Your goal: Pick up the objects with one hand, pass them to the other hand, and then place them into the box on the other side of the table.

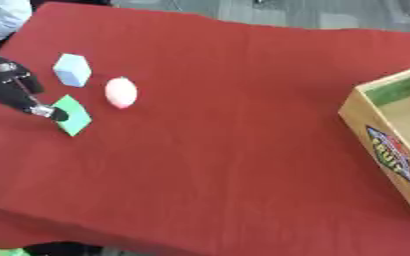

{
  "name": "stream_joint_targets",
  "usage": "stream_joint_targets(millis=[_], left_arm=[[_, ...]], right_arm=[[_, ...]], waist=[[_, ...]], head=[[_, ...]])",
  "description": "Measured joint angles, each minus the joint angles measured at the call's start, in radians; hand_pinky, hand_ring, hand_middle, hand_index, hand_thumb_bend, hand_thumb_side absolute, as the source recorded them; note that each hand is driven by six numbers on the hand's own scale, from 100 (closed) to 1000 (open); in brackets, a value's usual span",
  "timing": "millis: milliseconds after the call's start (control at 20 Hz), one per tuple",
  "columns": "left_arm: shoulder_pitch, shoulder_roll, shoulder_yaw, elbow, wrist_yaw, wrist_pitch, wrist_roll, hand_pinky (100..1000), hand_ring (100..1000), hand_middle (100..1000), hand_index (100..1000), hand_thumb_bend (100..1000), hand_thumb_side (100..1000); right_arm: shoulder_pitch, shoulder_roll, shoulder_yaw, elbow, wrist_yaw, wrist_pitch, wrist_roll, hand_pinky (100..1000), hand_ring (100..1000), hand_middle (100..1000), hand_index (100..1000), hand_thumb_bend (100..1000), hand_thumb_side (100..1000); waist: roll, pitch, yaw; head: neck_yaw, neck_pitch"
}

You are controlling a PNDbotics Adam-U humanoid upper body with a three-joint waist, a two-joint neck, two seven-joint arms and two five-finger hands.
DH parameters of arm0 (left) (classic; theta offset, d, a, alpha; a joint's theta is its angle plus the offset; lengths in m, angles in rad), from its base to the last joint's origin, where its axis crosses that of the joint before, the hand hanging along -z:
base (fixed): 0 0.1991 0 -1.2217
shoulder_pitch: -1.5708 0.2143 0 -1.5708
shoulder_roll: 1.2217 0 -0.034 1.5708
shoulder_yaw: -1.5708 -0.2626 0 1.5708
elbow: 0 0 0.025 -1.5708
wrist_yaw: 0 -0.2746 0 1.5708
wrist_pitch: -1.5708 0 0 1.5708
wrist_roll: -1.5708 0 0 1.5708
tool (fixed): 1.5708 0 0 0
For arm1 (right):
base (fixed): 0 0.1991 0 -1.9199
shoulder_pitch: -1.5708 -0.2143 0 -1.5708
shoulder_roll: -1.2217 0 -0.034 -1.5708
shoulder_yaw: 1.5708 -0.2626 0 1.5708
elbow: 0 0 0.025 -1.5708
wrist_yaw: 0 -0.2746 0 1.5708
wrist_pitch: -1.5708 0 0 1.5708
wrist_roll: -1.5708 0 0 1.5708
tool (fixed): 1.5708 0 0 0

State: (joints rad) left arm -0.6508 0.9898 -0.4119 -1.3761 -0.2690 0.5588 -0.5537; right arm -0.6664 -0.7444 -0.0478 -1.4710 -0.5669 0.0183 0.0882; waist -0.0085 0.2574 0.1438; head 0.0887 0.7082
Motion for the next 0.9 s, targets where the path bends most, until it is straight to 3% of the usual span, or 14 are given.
stream_joint_targets(millis=[900], left_arm=[[-0.071,-0.098,-0.059,0.142,-0.216,-0.055,-0.121,814,766,656,674,710,381]], right_arm=[[0.025,0.002,0.000,0.012,0.017,0.009,0.005,823,818,762,885,408,264]], waist=[[0.020,0.000,0.005]], head=[[0.025,0.001]])
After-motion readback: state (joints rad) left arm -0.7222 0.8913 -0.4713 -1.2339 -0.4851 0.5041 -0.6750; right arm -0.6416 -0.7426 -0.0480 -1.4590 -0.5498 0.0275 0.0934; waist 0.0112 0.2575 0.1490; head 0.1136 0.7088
